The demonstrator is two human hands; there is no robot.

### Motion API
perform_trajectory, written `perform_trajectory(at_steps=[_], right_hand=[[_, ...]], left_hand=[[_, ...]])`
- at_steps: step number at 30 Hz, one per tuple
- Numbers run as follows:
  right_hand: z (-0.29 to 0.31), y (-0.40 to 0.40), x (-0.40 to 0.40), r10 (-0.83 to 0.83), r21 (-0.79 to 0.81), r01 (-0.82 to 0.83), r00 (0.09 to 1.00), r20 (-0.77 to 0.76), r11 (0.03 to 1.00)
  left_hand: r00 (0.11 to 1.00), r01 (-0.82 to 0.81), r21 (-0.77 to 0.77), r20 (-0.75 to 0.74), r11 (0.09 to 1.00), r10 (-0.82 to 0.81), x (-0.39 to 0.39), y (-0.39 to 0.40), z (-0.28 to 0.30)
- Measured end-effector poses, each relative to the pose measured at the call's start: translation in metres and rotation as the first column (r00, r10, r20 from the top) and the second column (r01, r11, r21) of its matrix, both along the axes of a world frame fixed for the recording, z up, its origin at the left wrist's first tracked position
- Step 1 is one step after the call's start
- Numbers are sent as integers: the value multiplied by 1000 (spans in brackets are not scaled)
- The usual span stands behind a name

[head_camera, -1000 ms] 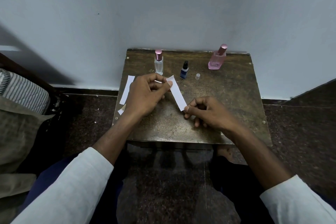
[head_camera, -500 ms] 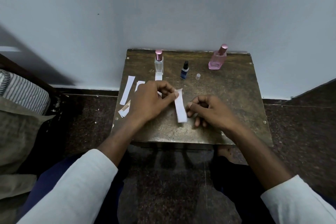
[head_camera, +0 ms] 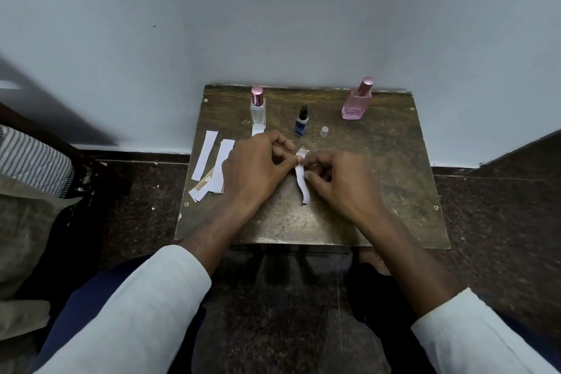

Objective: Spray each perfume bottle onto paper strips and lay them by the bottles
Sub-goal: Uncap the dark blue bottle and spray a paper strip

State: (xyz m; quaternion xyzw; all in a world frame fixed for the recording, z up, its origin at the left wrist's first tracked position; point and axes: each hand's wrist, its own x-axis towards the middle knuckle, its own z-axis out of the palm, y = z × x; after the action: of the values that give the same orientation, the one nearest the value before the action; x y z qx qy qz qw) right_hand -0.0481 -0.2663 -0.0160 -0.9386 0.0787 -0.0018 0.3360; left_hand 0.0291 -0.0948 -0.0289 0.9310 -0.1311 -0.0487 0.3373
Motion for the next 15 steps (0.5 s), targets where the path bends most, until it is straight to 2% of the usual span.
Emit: perform_trajectory(at_steps=[3, 8, 11, 13, 15], right_hand=[[-4, 0, 3, -3, -19, 3, 1000, -17, 1000], [-5, -1, 7, -26, -34, 26, 1000, -7, 999], [-1, -3, 10, -141, -22, 143, 987, 78, 989], [1, -5, 13, -230, 13, 231, 961, 153, 973], [2, -6, 18, -280, 22, 282, 934, 220, 959]], left_hand=[[999, 15, -12, 45, 1000, -14, 2, -2, 1], [991, 68, 94, 108, 993, -78, 5, 3, 2], [991, 77, 125, 103, 989, -91, 3, 3, 1], [993, 69, 66, 90, 995, -75, 4, 1, 3], [996, 34, -56, 87, 998, -29, 7, -1, 6]])
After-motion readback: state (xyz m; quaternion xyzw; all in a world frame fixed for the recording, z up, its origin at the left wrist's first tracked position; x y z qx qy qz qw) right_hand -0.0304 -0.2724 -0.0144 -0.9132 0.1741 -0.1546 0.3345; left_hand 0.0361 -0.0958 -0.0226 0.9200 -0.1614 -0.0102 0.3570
